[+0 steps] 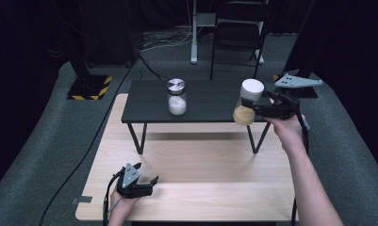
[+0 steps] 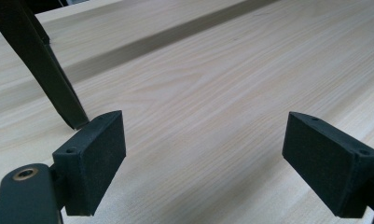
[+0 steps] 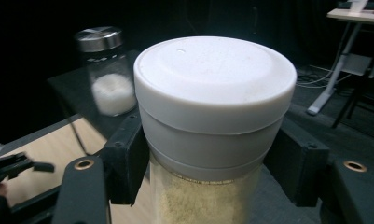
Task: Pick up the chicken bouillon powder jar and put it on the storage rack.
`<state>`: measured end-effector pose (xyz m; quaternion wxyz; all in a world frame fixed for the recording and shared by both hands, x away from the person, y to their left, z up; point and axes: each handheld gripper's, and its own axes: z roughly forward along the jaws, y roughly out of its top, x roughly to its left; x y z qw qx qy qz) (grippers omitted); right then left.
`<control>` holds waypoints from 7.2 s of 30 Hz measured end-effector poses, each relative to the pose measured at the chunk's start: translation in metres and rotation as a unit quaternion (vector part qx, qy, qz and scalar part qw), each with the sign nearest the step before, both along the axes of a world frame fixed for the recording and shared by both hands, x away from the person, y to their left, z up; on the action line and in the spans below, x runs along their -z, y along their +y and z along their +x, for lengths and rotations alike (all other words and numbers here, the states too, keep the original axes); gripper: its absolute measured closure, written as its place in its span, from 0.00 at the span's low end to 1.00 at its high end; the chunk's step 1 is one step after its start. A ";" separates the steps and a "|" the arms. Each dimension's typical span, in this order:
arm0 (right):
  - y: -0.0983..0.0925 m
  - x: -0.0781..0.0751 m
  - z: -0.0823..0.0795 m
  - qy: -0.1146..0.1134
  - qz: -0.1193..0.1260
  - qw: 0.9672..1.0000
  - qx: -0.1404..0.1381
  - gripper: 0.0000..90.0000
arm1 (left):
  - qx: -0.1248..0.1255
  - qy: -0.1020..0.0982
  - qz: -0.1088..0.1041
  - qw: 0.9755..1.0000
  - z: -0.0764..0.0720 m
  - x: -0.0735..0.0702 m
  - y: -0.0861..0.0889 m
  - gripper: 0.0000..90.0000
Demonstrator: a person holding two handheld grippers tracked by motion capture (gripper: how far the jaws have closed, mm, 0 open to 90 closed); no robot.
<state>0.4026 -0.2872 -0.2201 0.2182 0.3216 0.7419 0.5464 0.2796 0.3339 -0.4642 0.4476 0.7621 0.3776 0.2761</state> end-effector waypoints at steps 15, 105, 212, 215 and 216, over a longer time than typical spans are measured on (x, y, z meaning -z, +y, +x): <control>0.032 -0.001 0.027 -0.006 -0.010 0.998 0.056 0.38 | 0.001 0.000 -0.002 1.000 0.000 0.000 0.001 0.15; -0.064 0.246 -0.101 0.058 -0.038 0.994 0.083 0.09 | 0.002 0.000 0.006 1.000 -0.001 -0.001 -0.003 0.14; -0.065 0.243 -0.098 0.072 -0.040 0.994 0.078 0.10 | 0.004 0.001 0.009 1.000 0.000 -0.001 -0.003 0.14; -0.064 0.244 -0.098 0.071 -0.040 0.994 0.078 0.10 | 0.004 0.000 0.009 1.000 -0.001 -0.001 -0.003 0.14; -0.064 0.244 -0.098 0.071 -0.040 0.994 0.078 0.10 | 0.004 0.000 0.009 1.000 -0.001 -0.001 -0.003 0.14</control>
